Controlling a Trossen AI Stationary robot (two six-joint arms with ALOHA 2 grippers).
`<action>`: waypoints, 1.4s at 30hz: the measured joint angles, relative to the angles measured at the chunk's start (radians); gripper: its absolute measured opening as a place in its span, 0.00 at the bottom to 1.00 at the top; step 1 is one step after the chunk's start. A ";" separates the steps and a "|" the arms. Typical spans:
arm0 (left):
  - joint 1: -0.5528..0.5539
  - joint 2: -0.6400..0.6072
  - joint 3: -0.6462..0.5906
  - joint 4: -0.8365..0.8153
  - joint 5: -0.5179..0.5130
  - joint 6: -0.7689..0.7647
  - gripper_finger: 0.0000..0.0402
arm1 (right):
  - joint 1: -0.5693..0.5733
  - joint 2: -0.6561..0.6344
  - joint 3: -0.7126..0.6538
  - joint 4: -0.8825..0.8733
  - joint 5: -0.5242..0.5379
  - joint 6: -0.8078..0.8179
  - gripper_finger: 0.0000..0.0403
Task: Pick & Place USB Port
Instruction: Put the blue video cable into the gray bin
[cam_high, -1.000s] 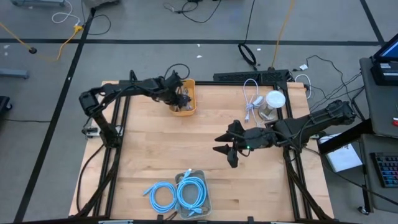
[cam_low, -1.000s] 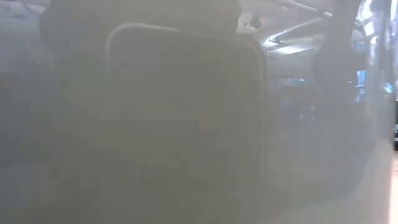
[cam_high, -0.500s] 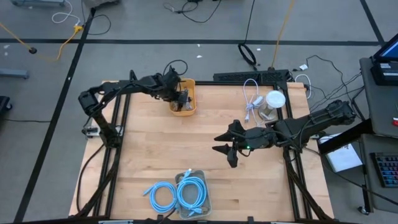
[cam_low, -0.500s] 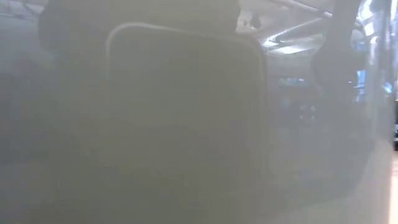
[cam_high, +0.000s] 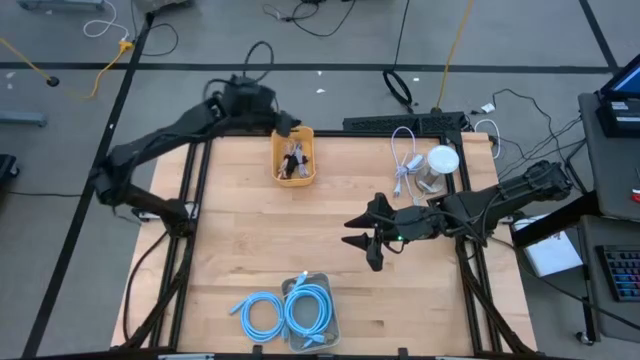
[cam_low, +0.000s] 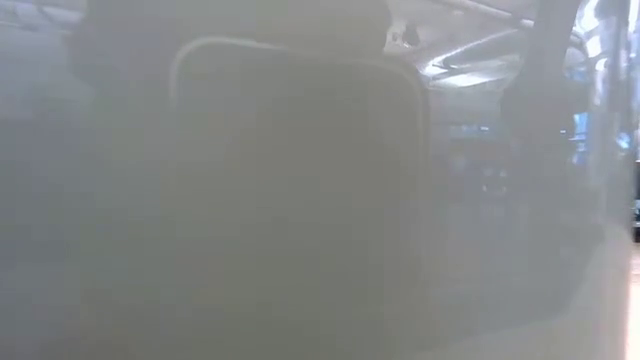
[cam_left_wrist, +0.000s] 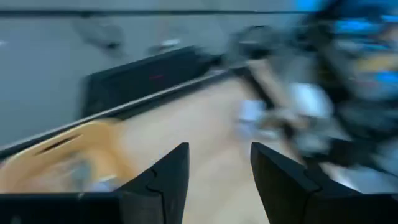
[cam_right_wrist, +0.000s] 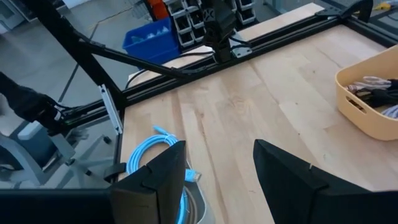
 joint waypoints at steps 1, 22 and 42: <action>-0.019 -0.022 0.012 -0.012 0.042 0.008 0.42 | -0.001 0.000 0.000 0.003 -0.003 -0.007 0.45; -1.265 0.027 0.009 -0.538 -0.588 -0.729 0.30 | -0.207 -0.099 0.000 0.007 -0.124 -0.149 0.45; -1.544 0.556 0.011 -0.519 -0.202 -1.212 0.44 | -0.253 -0.111 0.000 -0.073 -0.296 -0.165 0.45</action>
